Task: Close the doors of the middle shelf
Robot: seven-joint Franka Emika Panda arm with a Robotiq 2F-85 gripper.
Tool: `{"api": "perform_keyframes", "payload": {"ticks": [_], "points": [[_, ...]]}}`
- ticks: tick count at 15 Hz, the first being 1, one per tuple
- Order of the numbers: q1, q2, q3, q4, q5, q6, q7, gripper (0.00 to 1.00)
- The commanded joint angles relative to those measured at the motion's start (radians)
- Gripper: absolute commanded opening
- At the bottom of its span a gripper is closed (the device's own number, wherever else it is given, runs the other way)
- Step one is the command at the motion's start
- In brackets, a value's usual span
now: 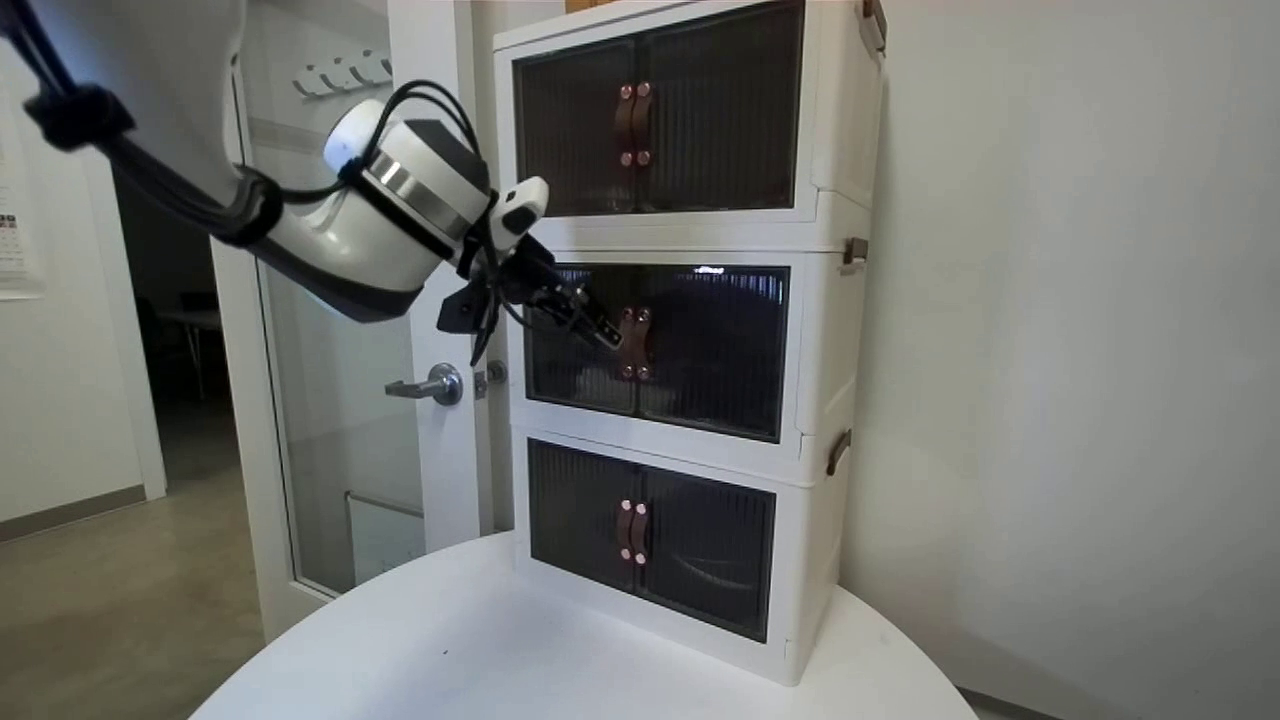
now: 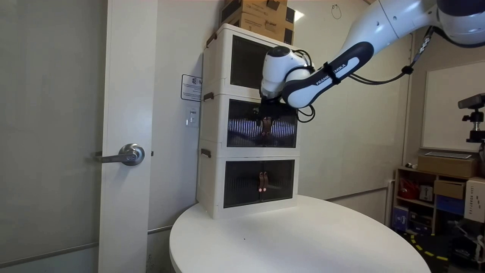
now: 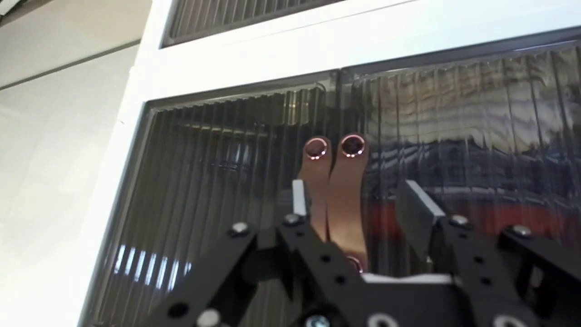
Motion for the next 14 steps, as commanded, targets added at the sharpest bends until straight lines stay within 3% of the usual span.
{"api": "perform_keyframes", "payload": {"ticks": [1, 3, 8, 9, 10, 14], "points": [[-0.227, -0.154, 0.204, -0.157, 0.219, 0.048, -0.272, 0.84], [-0.371, -0.204, 0.348, -0.195, 0.372, 0.038, -0.431, 0.98], [-0.736, -0.244, 0.729, -0.200, 0.783, -0.064, -0.823, 1.00], [-0.523, -0.390, 0.419, -0.219, 0.810, -0.171, -0.801, 1.00], [-0.554, -0.413, 0.419, -0.230, 0.837, -0.201, -0.837, 1.00], [-0.358, -0.492, 0.106, -0.226, 0.758, -0.431, -0.864, 1.00]]}}
